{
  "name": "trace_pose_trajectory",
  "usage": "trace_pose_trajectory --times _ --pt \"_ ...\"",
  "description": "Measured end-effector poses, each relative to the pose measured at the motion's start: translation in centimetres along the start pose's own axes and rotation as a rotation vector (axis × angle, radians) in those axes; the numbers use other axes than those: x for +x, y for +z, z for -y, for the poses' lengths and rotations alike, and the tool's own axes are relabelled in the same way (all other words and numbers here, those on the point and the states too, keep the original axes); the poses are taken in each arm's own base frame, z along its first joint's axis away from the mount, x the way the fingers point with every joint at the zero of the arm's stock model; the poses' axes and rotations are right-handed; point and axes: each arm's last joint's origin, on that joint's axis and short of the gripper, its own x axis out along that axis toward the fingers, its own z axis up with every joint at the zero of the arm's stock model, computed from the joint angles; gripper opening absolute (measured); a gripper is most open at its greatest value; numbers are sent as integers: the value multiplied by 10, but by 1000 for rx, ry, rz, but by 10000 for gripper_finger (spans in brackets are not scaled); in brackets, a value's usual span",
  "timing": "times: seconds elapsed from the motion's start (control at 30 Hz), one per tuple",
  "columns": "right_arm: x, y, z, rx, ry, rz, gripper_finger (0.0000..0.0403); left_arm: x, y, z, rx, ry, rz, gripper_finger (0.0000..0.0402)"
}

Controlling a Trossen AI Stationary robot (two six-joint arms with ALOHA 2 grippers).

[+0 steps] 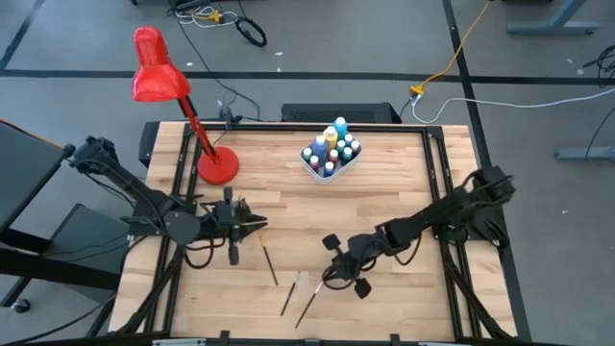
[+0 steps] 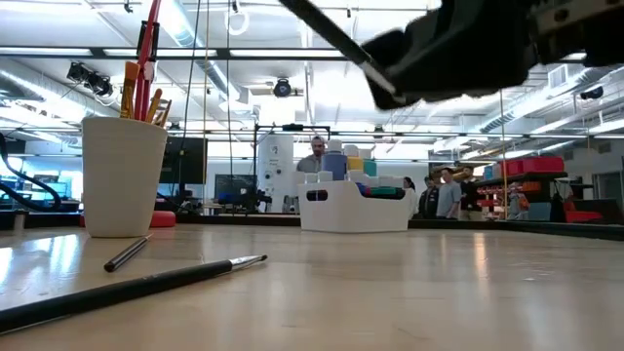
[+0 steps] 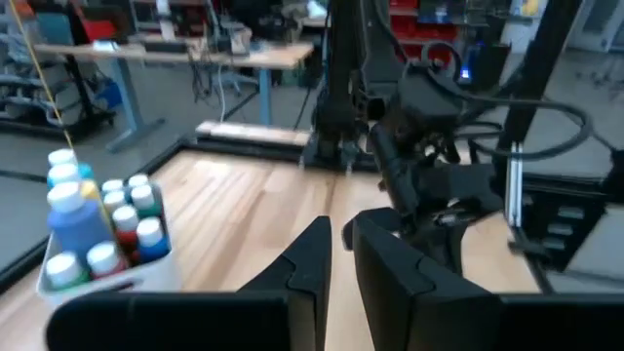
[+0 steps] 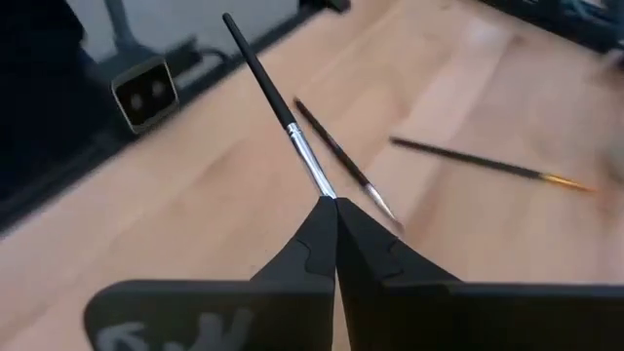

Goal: Pick & Place Paint Supplies
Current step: Put the silver paint brush into the white cup

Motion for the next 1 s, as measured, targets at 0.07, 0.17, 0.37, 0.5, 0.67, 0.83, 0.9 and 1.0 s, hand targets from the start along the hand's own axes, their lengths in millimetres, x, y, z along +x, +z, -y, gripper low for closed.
trace_pose_trajectory --times 0.07,0.17,0.37,0.5,0.67,0.83,0.9,1.0 --pt "-10 5 0 -33 -33 -20 1 7 -1 3 26 -2 16 59" --pt "-25 13 -2 -98 -87 -61 1 21 -2 8 50 -61 31 68" --pt "-43 39 -3 -257 -160 -182 0 48 -2 -2 -8 -110 4 108" --pt "-52 66 0 -302 -158 -262 0 62 6 -12 -53 -230 -21 134" --pt "-61 89 4 -384 -153 -276 0 83 3 -16 -133 -345 -92 148" --pt "-66 103 8 -490 -175 -263 0 107 -15 -16 -163 -313 -190 148" --pt "-66 105 9 -520 -207 -266 0 118 -16 -13 -209 -339 -208 148" --pt "-67 103 10 -575 -226 -304 0 127 -19 -10 -268 -345 -247 148"
